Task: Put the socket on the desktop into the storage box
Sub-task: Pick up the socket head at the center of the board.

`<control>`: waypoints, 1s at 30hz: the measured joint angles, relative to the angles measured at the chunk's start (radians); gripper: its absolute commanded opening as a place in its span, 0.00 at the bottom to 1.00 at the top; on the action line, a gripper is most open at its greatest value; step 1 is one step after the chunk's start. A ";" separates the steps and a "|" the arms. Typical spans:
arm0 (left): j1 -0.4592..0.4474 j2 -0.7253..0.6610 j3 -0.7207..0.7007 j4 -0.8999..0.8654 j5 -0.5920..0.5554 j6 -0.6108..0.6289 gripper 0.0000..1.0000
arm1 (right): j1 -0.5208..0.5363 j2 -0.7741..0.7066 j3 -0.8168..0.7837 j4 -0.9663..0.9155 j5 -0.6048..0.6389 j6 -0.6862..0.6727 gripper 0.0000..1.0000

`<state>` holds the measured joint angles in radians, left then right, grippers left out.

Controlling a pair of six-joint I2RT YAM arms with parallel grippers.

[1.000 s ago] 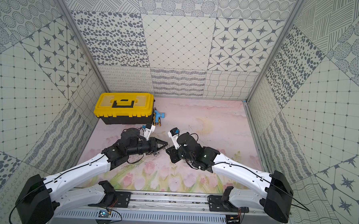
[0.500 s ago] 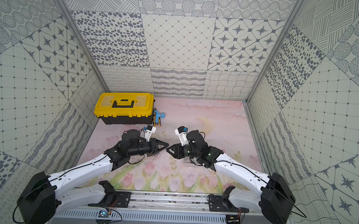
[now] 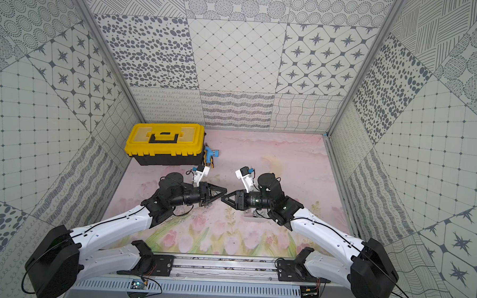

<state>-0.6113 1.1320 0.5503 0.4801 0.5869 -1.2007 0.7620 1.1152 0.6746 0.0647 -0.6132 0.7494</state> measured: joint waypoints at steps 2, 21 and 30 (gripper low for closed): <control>0.000 0.000 0.000 0.014 0.009 -0.006 0.00 | 0.000 0.000 0.000 -0.006 0.004 0.005 0.08; 0.001 -0.028 0.113 -0.327 -0.149 0.157 0.76 | 0.018 -0.059 0.121 -0.517 0.536 -0.093 0.00; 0.001 0.033 0.172 -0.514 -0.263 0.265 0.71 | 0.112 0.119 0.202 -0.741 0.830 -0.111 0.00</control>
<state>-0.6106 1.1652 0.7227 -0.0338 0.3237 -0.9360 0.8738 1.2343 0.8764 -0.6762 0.2165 0.6388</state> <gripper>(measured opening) 0.720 0.129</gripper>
